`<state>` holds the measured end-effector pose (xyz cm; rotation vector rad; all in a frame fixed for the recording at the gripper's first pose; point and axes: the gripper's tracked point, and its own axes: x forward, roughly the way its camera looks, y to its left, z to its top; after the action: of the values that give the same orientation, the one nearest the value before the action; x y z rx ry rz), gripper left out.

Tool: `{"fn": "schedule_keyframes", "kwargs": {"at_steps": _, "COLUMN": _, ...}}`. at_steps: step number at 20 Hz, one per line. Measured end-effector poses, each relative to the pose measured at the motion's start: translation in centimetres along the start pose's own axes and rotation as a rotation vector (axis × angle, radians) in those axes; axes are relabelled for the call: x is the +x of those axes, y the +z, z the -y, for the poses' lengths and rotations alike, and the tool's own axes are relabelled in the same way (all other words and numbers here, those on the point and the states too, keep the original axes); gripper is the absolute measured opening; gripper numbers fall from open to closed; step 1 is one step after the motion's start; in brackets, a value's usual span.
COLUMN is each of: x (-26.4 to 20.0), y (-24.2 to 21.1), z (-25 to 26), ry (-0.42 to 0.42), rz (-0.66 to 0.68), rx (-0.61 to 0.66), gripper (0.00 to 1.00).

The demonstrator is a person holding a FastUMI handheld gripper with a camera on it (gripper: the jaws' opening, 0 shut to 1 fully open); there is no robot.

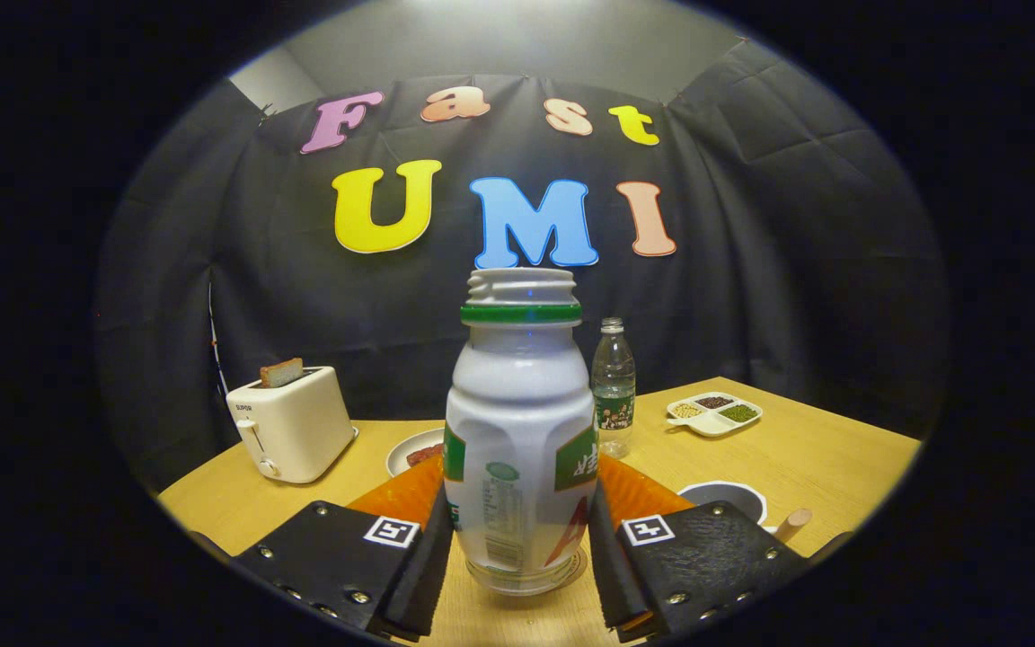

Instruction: Take the bottle from table, then pour the juice into the cup, finally place the bottle on the coaster

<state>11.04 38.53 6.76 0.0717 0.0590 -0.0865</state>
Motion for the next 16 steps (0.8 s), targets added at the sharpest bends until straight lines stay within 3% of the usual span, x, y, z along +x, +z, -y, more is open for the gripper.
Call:
{"fn": "schedule_keyframes", "kwargs": {"at_steps": 5, "x": 0.3, "y": 0.4, "z": 0.2, "ry": -0.004, "rz": 0.026, "rx": -0.079, "gripper": 0.67}}
{"fn": "schedule_keyframes", "kwargs": {"at_steps": 16, "x": 3.4, "y": -3.5, "z": 0.4, "ry": 0.042, "rz": 0.005, "rx": -0.071, "gripper": 0.67}}
